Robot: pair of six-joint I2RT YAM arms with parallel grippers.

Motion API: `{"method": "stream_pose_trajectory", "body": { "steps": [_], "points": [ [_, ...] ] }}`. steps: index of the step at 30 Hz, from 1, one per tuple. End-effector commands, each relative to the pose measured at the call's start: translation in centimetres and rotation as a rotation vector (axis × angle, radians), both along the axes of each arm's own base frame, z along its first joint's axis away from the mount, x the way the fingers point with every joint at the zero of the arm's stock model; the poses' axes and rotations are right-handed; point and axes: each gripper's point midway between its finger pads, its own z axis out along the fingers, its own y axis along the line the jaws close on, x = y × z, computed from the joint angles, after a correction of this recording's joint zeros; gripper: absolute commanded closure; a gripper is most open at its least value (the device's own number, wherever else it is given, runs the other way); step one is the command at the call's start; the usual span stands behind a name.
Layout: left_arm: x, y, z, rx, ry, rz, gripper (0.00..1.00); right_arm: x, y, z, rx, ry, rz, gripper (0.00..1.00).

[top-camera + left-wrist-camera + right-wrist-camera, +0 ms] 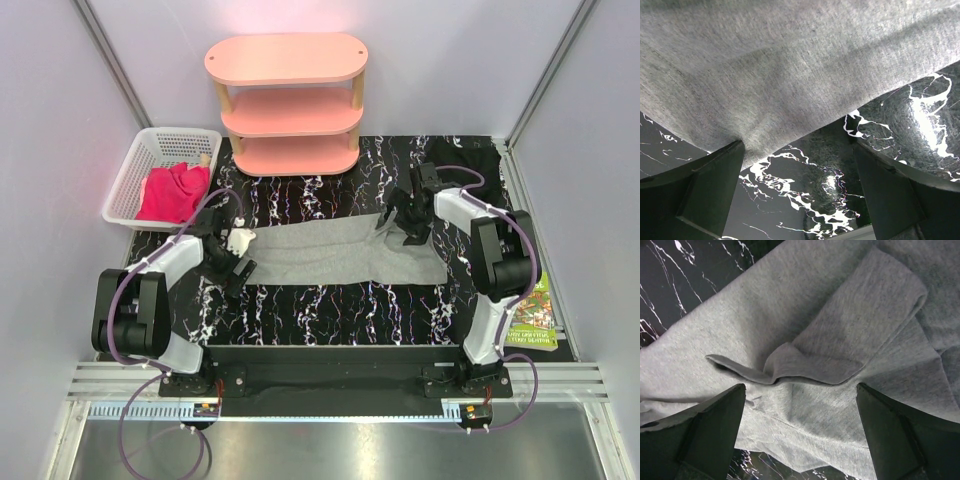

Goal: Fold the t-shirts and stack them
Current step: Fold the tshirt

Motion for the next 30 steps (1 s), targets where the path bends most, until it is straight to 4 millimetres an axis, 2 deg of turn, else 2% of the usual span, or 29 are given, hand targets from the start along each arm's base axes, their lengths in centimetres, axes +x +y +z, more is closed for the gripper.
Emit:
{"method": "stream_pose_trajectory", "body": {
  "steps": [1,6,9,13,20,21,23,24,26,27,29,30],
  "points": [
    [0.6,0.2,0.5,0.004,-0.002,0.021,0.01,3.7,1.1,2.1,0.064,-0.106,0.002,0.00],
    [0.5,0.0,0.2,-0.009,0.011,0.021,0.01,5.6,2.0,2.2,0.100,-0.128,0.032,0.00],
    [0.5,0.1,0.2,-0.004,0.013,0.022,0.01,6.4,2.6,3.3,0.129,-0.149,0.042,0.00],
    [0.3,0.3,0.1,0.006,0.015,0.018,0.01,6.9,2.3,3.8,0.115,-0.169,0.033,0.00],
    [0.1,0.5,0.2,0.015,0.008,0.018,0.01,8.7,1.3,1.4,0.083,-0.152,0.026,0.00],
    [0.0,0.5,0.2,0.017,0.008,0.016,0.01,9.5,1.5,1.9,0.091,-0.171,0.031,0.00],
    [-0.1,0.5,0.3,0.016,0.009,0.015,0.01,10.5,1.4,1.5,0.098,-0.175,0.033,0.00],
    [-0.1,0.5,0.2,0.016,0.009,0.015,0.01,11.6,1.6,2.7,0.112,-0.209,0.044,0.00],
    [-0.3,0.4,0.2,0.013,0.014,0.017,0.01,12.7,1.7,3.4,0.125,-0.230,0.043,0.00],
    [-0.3,0.4,0.2,0.010,0.016,0.018,0.01,13.8,1.8,4.9,0.128,-0.268,0.047,0.00],
    [-0.4,0.3,0.2,0.003,0.019,0.018,0.01,14.9,1.8,6.4,0.125,-0.300,0.067,0.00],
    [-0.5,0.2,0.1,0.001,0.024,0.017,0.01,15.7,2.1,8.8,0.133,-0.331,0.085,0.00]
  ]
}}
